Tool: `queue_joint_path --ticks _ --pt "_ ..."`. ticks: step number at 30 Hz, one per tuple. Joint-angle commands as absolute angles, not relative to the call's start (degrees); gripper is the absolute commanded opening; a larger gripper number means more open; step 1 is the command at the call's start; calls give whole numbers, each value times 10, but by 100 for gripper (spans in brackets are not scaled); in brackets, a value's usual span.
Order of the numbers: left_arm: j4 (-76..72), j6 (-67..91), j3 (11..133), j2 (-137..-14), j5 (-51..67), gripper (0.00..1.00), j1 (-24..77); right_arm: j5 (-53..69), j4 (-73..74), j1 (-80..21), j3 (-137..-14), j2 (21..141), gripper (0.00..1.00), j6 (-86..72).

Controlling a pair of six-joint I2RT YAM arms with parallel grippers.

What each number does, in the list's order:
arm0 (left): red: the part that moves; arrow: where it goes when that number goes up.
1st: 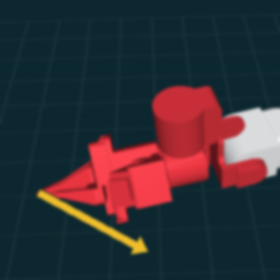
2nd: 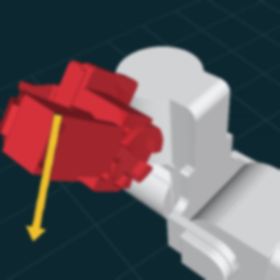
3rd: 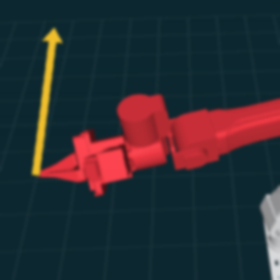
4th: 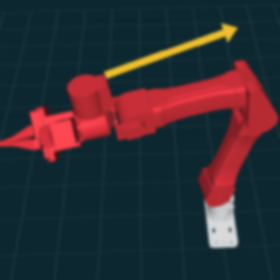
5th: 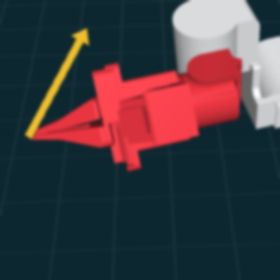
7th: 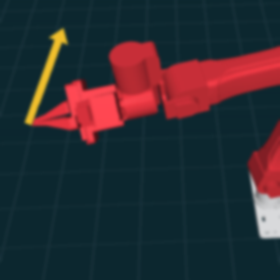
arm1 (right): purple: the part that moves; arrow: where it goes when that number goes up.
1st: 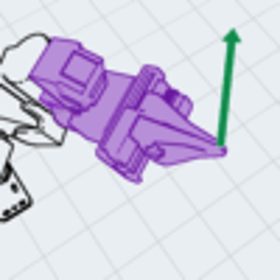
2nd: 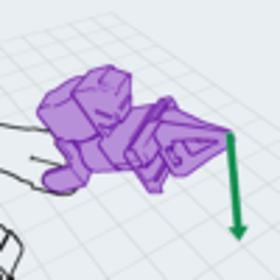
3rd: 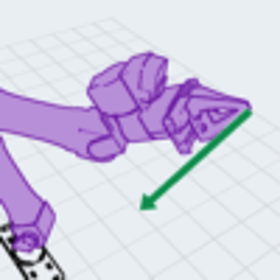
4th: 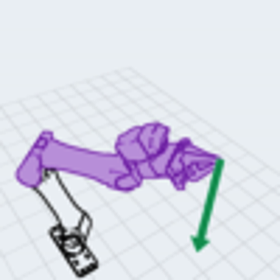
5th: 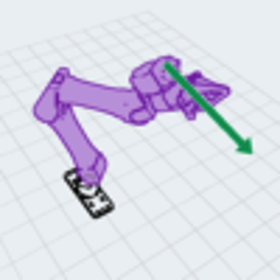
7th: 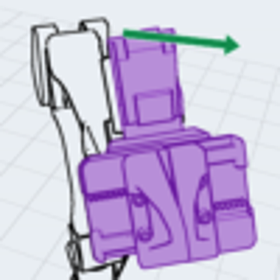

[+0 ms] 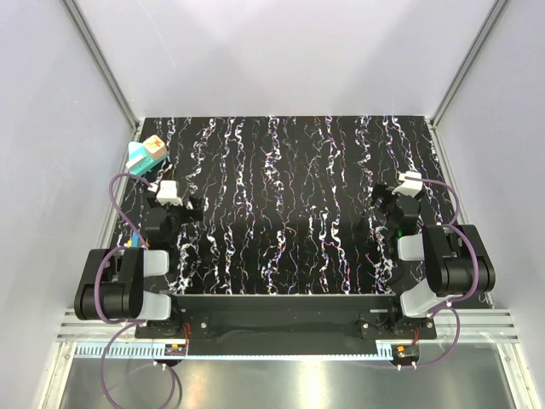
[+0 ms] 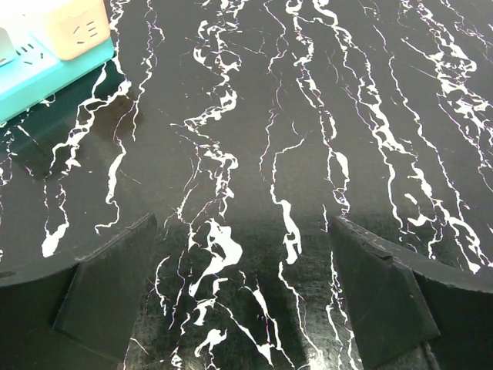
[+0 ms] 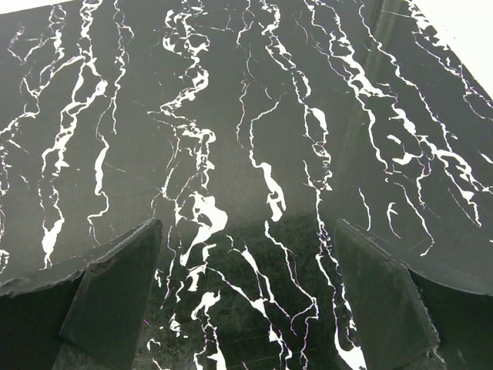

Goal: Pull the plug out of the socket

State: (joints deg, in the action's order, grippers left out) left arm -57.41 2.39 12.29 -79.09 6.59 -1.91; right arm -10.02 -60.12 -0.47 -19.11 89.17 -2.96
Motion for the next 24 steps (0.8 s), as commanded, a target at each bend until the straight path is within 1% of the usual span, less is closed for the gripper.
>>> queue_joint_path --ticks 1,6,9,10,11,12,13,14,16,18,19,20,21,22,23,24 --pt "-614 6 143 -772 28 99 -20 -119 -621 -5 -203 888 100 -11" --pt "-435 30 191 -656 -32 99 -17 -118 -628 -4 -201 887 100 -10" --pt "-326 109 229 -589 -132 99 -13 -116 -642 -4 -192 881 100 -12" --pt "-236 170 245 -576 -195 99 -12 -118 -645 -4 -186 875 100 -12" --pt "-187 197 284 -558 -217 99 -12 -125 -632 -5 -186 855 100 -13" --pt "-141 214 302 -551 -234 99 -12 -134 -609 -7 -191 838 100 -12" --pt "-65 234 321 -546 -249 99 -13 -138 -514 -20 -216 817 100 -10" --pt "-32 249 349 -537 -250 99 -13 -142 -449 -25 -237 771 100 -24" --pt "54 295 373 -525 -248 99 -17 -148 -297 -37 -297 733 100 -73" --pt "92 320 394 -498 -239 99 -19 -132 -242 -52 -317 687 100 -101" --pt "132 350 398 -484 -236 99 -21 -115 -204 -55 -329 670 100 -119" --pt "152 364 405 -456 -236 99 -22 -46 -188 -55 -333 640 100 -160" --pt "174 372 410 -441 -235 99 -23 -2 -179 -55 -336 627 99 -176" --pt "218 374 414 -426 -231 99 -24 54 -185 -56 -328 614 100 -198" --pt "237 374 421 -395 -235 99 -25 123 -191 -55 -322 595 100 -261" --pt "253 369 425 -379 -236 99 -25 148 -197 -55 -303 588 100 -303"
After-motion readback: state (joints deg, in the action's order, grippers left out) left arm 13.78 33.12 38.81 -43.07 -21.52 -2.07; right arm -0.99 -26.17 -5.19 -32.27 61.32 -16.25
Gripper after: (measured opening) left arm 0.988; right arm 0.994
